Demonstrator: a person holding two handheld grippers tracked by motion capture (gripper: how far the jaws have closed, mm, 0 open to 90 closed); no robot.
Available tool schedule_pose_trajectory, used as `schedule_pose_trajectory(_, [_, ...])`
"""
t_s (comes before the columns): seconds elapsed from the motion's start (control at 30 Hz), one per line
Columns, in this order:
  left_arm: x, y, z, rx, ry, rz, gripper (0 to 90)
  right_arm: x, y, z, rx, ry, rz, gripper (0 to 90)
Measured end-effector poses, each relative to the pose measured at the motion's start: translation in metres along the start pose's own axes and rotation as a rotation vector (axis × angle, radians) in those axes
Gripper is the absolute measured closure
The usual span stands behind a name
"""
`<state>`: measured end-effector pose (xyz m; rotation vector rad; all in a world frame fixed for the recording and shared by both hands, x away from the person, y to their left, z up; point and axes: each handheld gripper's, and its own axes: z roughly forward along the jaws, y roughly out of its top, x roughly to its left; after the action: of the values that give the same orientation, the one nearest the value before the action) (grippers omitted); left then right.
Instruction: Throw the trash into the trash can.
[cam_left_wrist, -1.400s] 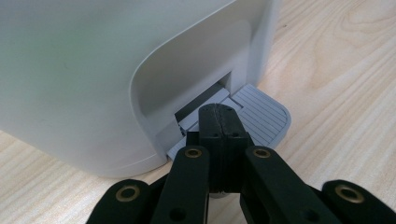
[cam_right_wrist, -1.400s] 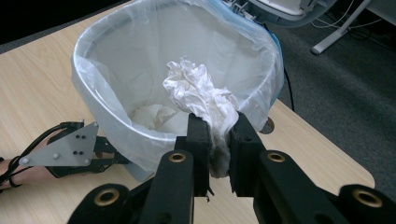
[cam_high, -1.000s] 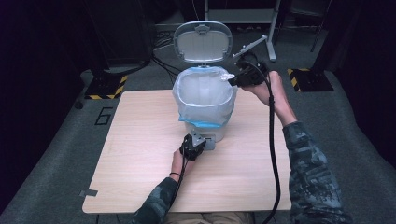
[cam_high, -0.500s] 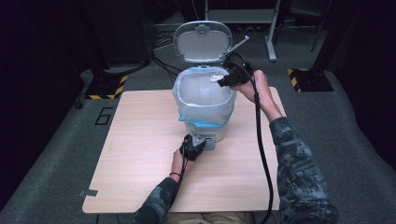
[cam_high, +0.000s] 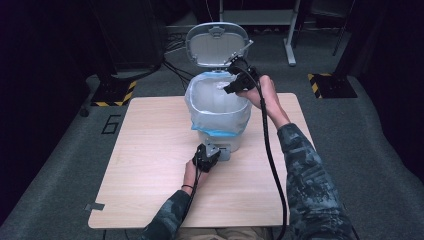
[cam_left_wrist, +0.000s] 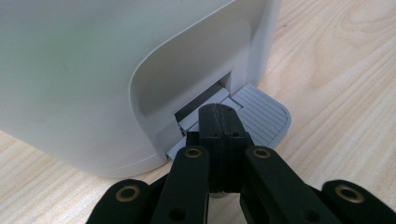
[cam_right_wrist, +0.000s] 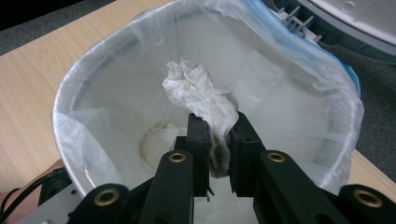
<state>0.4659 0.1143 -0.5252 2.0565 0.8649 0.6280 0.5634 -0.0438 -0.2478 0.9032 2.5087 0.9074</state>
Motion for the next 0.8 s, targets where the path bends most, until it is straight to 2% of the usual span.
schedule_pose_trajectory(0.5, [0.0,0.0,-0.001,0.009,-0.009,0.002,90.0,0.01,0.008,0.017,0.021,0.008,-0.016,80.7])
schedule_pose_trajectory(0.57, [0.0,0.0,0.0,0.0,-0.001,-0.002,90.0,0.01,0.009,0.02,0.025,0.005,-0.025,77.2])
schedule_pose_trajectory(0.6, [0.0,0.0,0.0,0.0,-0.001,-0.001,90.0,0.01,0.009,0.021,0.027,0.01,-0.022,59.3])
schedule_pose_trajectory(0.63, [0.0,0.0,0.0,0.002,-0.001,-0.004,90.0,0.011,0.01,0.023,0.025,-0.017,0.003,36.9])
schedule_pose_trajectory(0.67, [0.0,0.0,0.0,0.003,-0.001,-0.003,90.0,0.01,0.009,0.023,0.016,-0.021,0.007,21.6])
schedule_pose_trajectory(0.7, [0.0,0.0,0.0,0.002,-0.001,-0.003,90.0,0.01,0.009,0.023,0.007,-0.016,0.005,14.1])
schedule_pose_trajectory(0.8, [0.0,0.0,0.0,-0.001,-0.002,-0.006,90.0,0.01,0.007,0.021,-0.008,0.011,0.016,5.5])
